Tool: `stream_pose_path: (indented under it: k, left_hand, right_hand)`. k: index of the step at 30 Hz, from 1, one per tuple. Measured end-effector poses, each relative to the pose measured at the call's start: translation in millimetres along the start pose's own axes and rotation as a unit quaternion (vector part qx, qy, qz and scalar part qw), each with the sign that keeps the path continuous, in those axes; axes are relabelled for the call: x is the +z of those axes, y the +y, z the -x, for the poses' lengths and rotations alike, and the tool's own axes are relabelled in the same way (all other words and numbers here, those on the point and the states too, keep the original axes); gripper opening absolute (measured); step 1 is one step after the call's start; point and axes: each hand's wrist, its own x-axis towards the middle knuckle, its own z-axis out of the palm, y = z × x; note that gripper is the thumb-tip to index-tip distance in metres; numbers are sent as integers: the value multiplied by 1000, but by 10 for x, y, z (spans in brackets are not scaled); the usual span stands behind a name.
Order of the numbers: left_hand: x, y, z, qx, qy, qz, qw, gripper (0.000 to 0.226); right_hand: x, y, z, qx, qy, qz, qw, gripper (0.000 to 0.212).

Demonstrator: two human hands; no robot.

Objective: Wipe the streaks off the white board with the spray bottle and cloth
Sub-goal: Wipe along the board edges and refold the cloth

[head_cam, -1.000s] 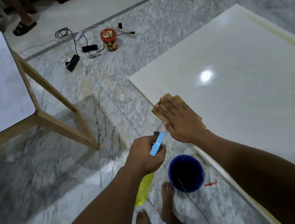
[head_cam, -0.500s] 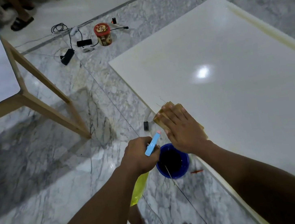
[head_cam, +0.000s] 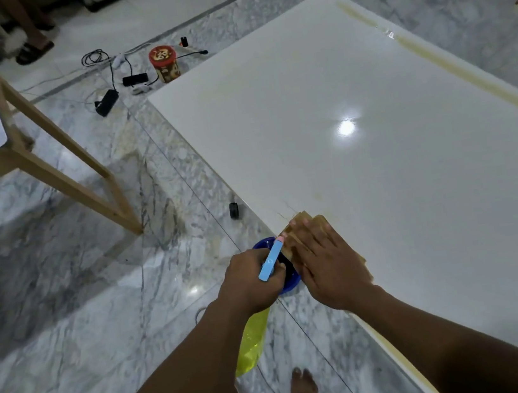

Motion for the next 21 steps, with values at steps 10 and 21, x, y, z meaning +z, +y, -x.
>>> stream_pose_path:
  k: [10, 21]
  left_hand:
    - [-194, 140, 169, 14, -22, -3, 1000, 29]
    - [-880, 413, 146, 106, -104, -92, 985, 29]
  right_hand:
    - [-34, -56, 414, 52, 38, -103, 993, 45]
    - [-1400, -443, 10, 445, 79, -865, 219, 62]
